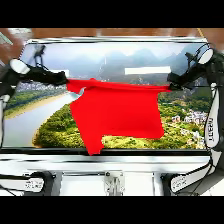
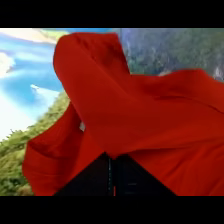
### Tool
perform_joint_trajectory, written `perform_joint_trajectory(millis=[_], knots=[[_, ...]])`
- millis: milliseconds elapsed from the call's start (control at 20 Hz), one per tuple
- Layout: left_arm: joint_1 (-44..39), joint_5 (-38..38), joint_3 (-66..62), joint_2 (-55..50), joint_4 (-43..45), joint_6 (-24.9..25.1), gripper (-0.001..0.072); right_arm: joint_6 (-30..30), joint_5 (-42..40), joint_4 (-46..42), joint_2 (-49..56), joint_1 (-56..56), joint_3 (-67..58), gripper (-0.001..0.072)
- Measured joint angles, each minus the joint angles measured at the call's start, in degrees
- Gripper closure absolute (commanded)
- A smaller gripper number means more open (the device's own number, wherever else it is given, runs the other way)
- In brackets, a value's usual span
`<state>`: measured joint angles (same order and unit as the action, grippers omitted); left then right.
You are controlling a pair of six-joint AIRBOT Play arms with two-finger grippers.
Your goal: Fold the shirts.
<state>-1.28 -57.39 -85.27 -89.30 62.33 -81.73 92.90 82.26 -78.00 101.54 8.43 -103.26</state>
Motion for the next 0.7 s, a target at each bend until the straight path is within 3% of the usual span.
perform_joint_trajectory(millis=[100,150,200,250,300,350,400,450,700], knots=[[-1.1,0.5,0.2,-4.7,-2.2,0.0,0.0658,1.2,-1.4,0.5,2.9,0.0,0.0,0.0655],[-1.6,0.5,0.2,-6.6,-3.1,0.0,0.0518,1.7,-2.1,1.3,3.9,0.0,0.0,0.0616],[-1.8,0.6,0.2,-7.9,-4.1,0.0,0.0265,2.1,-2.3,2.1,4.6,0.0,0.0,0.0425],[-1.9,0.5,0.0,-8.9,-4.7,0.0,0.0040,2.1,-2.4,3.1,5.0,0.0,-0.1,0.0140],[-1.6,-0.5,-0.6,-9.6,-5.4,0.0,0.0036,2.0,-2.7,4.4,5.2,0.1,-0.3,0.0082],[-0.9,-2.3,-1.6,-10.0,-5.9,0.0,0.0040,1.3,-2.5,5.6,5.2,0.3,-0.8,0.0082],[0.3,-5.3,-3.0,-10.3,-5.7,0.0,0.0081,0.4,-1.4,6.5,4.8,0.4,-1.4,0.0082],[1.9,-8.8,-4.4,-10.4,-4.9,-0.3,0.0182,-1.0,0.6,7.0,4.0,0.8,-1.9,0.0082],[11.7,-24.2,-3.0,-5.7,-1.0,-1.8,0.0194,-5.2,11.0,5.4,-1.7,7.3,-1.7,0.0090]])
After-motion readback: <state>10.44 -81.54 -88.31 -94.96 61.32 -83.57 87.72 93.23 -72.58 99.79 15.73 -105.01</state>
